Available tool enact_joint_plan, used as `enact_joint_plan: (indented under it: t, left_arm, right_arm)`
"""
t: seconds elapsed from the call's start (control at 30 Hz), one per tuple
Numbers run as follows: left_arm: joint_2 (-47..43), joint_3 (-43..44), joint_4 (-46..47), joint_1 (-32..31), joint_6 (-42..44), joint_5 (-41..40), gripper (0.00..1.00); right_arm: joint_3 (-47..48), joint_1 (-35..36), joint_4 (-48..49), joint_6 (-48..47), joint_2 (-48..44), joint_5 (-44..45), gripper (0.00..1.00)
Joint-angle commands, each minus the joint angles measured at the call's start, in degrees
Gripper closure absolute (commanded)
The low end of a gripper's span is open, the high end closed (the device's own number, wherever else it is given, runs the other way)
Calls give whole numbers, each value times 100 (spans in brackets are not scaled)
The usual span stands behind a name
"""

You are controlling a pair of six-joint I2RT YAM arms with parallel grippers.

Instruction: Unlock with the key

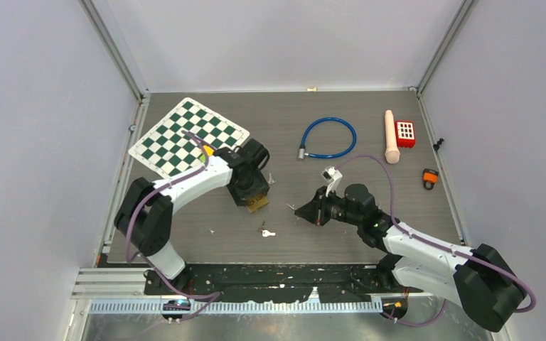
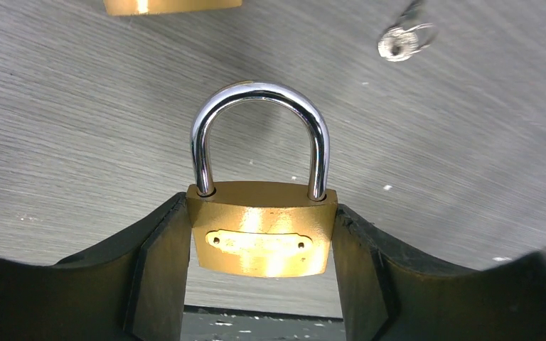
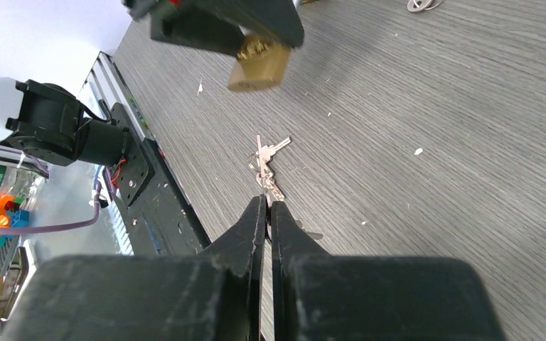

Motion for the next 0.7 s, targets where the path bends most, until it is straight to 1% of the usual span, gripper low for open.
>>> enact_joint_plan:
  t: [0.0,0.1,0.2,0.3,0.47,0.67]
  left_arm:
    - [-611,340,283,159,47,423,100]
    - [-742,413,332,166,11,614,100]
    - [-906,343,487,161,-109,711,100]
    - [-1027,268,604,162,-233,975,100]
    - [-1237,31,864,159,-539,1062,100]
    - [-1337,-92,1072,130,-832,1143,100]
  right_arm:
    - [277,95,580,68,292,-69,95]
    - [391,132,724,162,509,-72,95]
    - [505,170,923,293,773,-79,95]
    - [625,222,1094,415,1038,-76,95]
    - [753,302,1447,699,1358,35,95]
    - [883,432,1591,794,1567,186,95]
